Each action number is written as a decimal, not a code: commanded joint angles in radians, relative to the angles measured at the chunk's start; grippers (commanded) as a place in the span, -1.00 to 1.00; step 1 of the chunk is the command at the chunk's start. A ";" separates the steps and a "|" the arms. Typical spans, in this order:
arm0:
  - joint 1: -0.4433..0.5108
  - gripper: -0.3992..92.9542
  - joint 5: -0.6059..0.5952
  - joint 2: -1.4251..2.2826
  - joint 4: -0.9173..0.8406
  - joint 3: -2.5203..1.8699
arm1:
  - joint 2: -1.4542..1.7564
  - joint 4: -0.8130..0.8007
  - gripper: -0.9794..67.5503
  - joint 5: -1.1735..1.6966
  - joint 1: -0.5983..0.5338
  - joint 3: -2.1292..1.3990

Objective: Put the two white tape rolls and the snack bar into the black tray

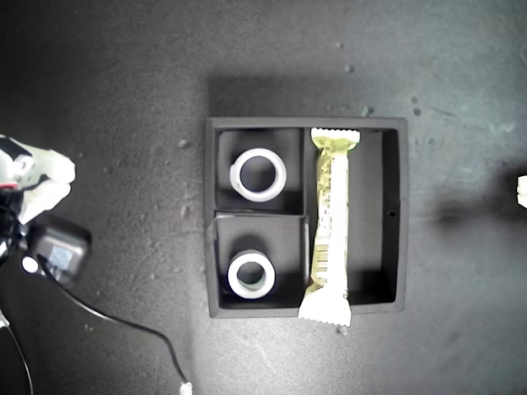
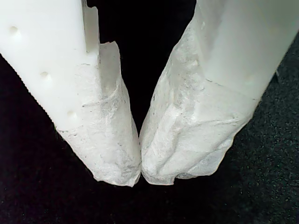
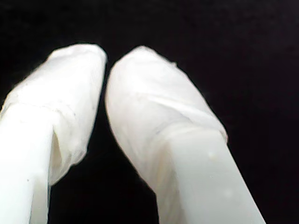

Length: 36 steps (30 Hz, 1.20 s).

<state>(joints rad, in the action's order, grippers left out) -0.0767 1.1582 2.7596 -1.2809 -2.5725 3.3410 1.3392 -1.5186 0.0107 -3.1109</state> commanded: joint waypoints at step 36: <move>0.043 -0.99 0.155 0.627 -0.115 -0.566 | 0.008 0.002 -0.97 0.029 0.014 -0.012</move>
<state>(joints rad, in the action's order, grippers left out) -0.0368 1.3208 3.3364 -1.3560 -3.0787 3.3425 1.3392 -1.4987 0.0230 -3.1109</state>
